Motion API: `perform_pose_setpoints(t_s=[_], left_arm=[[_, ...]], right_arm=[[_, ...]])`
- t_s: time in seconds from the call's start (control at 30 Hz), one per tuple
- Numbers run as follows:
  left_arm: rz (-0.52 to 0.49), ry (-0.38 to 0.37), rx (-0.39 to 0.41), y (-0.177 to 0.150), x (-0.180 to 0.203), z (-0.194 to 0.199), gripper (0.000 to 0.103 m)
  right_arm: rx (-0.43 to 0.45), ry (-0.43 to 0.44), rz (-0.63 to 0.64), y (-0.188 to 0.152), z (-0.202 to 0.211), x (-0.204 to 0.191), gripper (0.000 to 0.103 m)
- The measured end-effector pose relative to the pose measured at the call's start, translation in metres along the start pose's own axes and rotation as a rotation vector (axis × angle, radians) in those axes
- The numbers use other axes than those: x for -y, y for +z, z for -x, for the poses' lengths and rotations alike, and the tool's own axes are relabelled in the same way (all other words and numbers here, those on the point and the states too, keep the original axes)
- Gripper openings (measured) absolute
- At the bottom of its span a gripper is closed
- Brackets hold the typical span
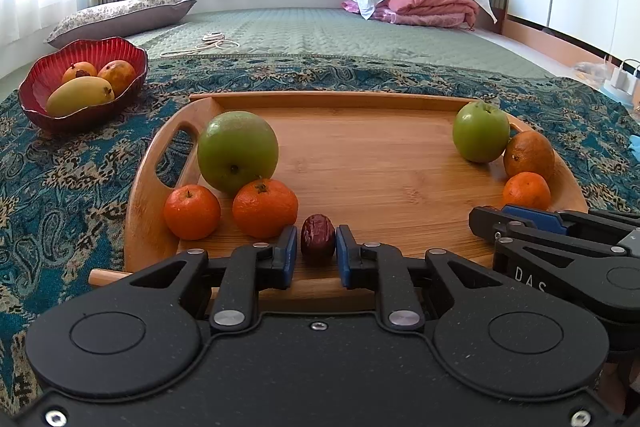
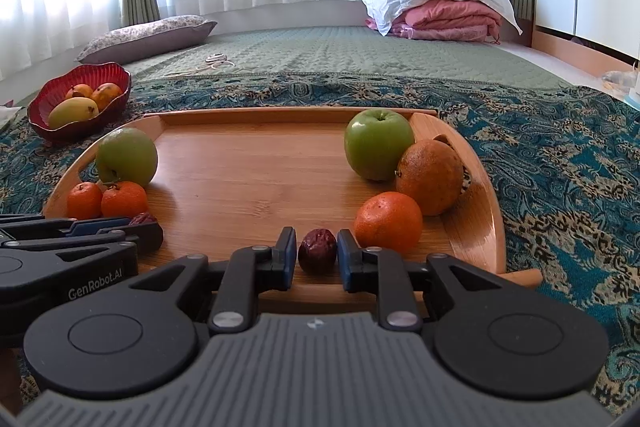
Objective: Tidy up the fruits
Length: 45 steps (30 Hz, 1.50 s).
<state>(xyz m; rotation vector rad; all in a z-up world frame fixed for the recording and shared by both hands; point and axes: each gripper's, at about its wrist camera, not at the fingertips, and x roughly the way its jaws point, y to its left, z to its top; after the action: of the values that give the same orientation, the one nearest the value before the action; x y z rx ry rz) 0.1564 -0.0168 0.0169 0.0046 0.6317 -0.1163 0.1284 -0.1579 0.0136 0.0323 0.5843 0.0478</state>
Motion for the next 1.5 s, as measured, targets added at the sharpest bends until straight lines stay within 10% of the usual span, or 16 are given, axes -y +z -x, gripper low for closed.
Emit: perform_pose_setpoints(t_s=[0.37, 1.5], left_arm=[[-0.004, 0.001, 0.039, -0.004, 0.002, 0.022, 0.053], [0.020, 0.096, -0.044, -0.052, -0.015, 0.045, 0.095]], right_arm=[[0.033, 0.007, -0.010, -0.003, 0.021, 0.001, 0.057], [-0.023, -0.038, 0.048, -0.053, 0.043, 0.006, 0.088]])
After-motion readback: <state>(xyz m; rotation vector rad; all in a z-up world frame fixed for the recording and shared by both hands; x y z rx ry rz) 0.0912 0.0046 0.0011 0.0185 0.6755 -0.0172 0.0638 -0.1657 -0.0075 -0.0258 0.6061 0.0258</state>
